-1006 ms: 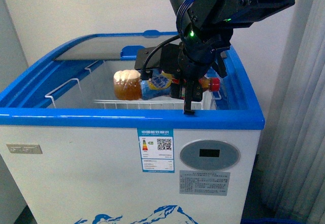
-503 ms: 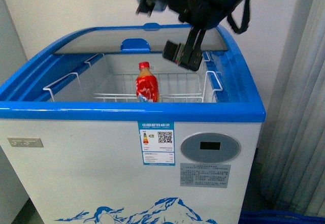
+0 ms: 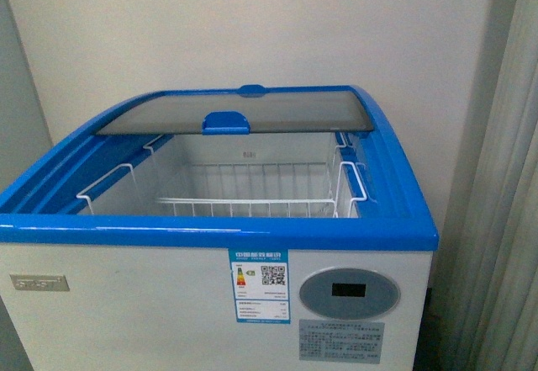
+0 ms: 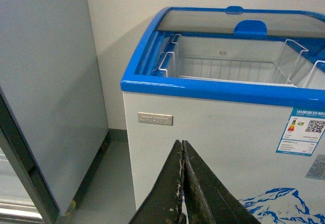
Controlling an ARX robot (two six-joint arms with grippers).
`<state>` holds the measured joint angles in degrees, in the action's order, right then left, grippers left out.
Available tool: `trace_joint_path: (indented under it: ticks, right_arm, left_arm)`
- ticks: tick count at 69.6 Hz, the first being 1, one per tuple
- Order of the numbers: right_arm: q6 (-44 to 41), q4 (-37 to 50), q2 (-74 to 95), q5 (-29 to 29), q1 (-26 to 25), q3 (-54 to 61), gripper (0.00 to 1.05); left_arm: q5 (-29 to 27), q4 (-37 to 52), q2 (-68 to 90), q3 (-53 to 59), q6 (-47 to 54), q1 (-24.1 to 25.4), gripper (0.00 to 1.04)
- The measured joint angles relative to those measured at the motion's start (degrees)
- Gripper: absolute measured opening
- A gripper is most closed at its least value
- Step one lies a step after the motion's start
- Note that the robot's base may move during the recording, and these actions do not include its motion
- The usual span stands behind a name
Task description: Put drink in fridge
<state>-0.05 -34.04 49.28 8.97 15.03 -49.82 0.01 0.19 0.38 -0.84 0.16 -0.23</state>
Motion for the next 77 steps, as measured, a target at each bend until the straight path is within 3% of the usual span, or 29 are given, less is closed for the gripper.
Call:
trace_joint_path:
  ticks: [3,8,10,14,28,31,33,37,77]
  right_arm:
    - [3.45,-1.16,-6.71,3.48,1.07,2.75,0.95]
    - [2.58,12.61,-17.92,8.81,3.30,11.47,0.83]
    - [1.66,20.55,-24.35,8.02,2.97,17.05,0.75]
    - [1.09,26.49,-31.93,5.75,0.52,22.77,0.61]
    - [0.44,29.22,-35.78,0.20,-5.14,32.94,0.26]
    - [0.42,29.42,-36.74,-3.61,-7.39,34.07,0.19]
    - [0.37,29.99,-38.01,-7.37,-11.52,35.39,0.11]
    - [0.17,30.60,-39.28,-8.17,-14.03,36.46,0.02]
    - [0.26,33.22,-44.92,-8.96,-14.84,45.13,0.03]
  left_arm:
    - [0.00,-0.04,-0.02,-0.02,0.00,0.00,0.03]
    - [0.00,-0.11,-0.02,-0.02,-0.02,0.00,0.03]
    - [0.00,-0.11,-0.02,-0.02,-0.02,0.00,0.03]
    - [0.04,-0.13,-0.02,-0.02,0.00,0.00,0.03]
    - [0.00,-0.17,-0.09,-0.02,-0.02,0.00,0.03]
    - [0.00,-0.17,-0.09,-0.02,-0.02,0.00,0.03]
    - [0.00,-0.17,-0.09,-0.02,-0.02,0.00,0.03]
    - [0.00,-0.17,-0.09,-0.02,-0.02,0.00,0.03]
    - [0.00,-0.17,-0.11,-0.02,-0.02,0.00,0.03]
